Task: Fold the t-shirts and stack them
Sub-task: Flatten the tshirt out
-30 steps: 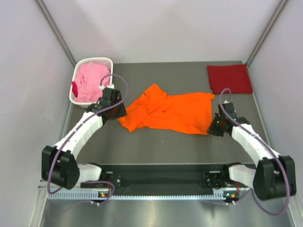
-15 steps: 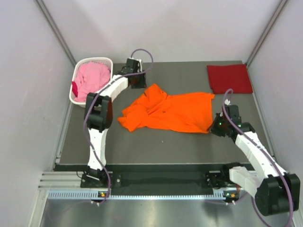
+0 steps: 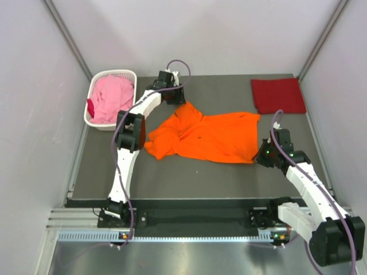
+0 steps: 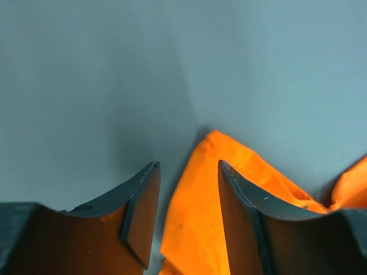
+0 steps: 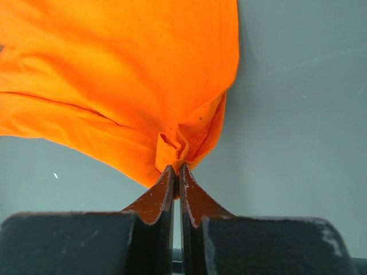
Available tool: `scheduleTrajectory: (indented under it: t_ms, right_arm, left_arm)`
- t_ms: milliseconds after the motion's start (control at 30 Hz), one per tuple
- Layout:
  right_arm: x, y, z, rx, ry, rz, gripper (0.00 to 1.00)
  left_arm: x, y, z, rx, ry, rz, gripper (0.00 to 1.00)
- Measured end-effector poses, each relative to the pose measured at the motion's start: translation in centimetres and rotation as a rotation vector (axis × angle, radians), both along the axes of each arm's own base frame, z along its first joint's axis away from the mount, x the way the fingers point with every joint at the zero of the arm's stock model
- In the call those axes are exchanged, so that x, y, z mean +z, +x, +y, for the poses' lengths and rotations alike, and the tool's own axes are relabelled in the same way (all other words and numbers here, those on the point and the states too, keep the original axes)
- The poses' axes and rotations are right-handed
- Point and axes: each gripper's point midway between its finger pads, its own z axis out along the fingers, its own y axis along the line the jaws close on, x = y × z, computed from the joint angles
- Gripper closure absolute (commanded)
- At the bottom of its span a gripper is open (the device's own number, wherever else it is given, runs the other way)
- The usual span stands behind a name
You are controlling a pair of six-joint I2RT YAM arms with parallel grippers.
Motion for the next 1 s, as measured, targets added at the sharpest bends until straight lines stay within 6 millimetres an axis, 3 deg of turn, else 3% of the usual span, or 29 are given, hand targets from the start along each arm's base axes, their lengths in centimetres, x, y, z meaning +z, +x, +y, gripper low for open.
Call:
scheduleTrajectory:
  t_ms: [267,533,833,1000]
  right_arm:
    - [-0.3,0.2,0.1,-0.001,-0.001,0.012,1.0]
    - [0.0,0.3,0.2,-0.006,0.011,0.001,1.0]
    - [1.5,0.8,0.5,0.0,0.028,-0.048,1.0]
    - [1.6,0.9,0.5,-0.001,0.033,-0.049,1.0]
  left_arm:
    - [-0.1,-0.5,-1.2,-0.049,-0.06,0.017,0.65]
    - [0.1,-1.1,-2.6,-0.094,-0.107,0.026,0.62]
    - [0.2,-0.3,-2.7,-0.074,-0.081,-0.015,0.52]
    - [0.1,0.1,-2.8,-0.073,-0.082,-0.032,0.52]
